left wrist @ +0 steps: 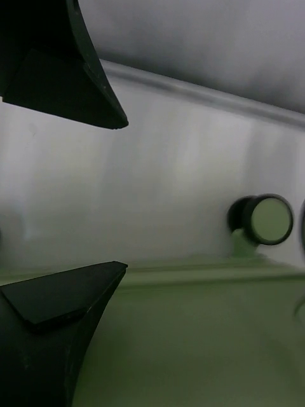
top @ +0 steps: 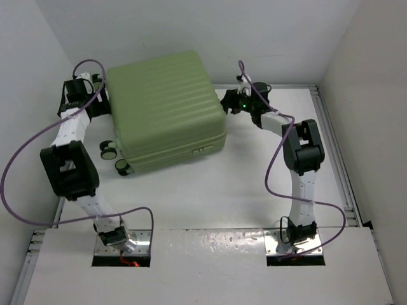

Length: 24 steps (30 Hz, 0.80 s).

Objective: Pack the luggage

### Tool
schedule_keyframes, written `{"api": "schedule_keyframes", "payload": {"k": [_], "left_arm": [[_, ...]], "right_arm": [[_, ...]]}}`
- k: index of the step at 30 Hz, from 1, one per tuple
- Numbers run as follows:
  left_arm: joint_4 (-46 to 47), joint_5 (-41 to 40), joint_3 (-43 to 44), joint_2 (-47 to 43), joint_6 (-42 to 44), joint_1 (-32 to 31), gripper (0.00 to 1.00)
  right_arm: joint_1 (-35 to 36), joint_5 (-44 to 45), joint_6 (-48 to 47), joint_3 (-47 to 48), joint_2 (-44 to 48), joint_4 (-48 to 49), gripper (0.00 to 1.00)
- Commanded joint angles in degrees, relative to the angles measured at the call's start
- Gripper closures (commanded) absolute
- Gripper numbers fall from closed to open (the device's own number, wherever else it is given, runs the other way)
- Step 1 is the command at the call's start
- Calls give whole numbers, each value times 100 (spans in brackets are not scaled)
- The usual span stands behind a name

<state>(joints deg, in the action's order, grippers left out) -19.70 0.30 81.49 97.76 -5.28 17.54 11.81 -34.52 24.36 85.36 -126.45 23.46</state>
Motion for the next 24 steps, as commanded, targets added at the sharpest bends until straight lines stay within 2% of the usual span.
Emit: {"api": "schedule_keyframes", "payload": {"k": [1,2,5,11,15,18,24], "left_arm": [[336,296,769,655,-263,-49,9],[336,461,1085,779,-263,-49,9],[336,646,1246,930,-149,13,9],[336,718,878,737,114,13,10],[336,718,649,675,167,13,10],[336,718,648,675,220,13,10],[388,718,509,552,334,13,10]], "right_arm": [[1165,-1575,-335,-432,358,-509,27],[1305,-1575,-361,-685,576,-527,27],[1490,-1435,-248,-1116,910,-431,27],[1157,126,244,-1146,1220,-755,26],[779,34,569,-252,686,-1561,28],[761,-19,596,6,456,-1818,30],[840,130,508,-54,200,-1601,40]]}}
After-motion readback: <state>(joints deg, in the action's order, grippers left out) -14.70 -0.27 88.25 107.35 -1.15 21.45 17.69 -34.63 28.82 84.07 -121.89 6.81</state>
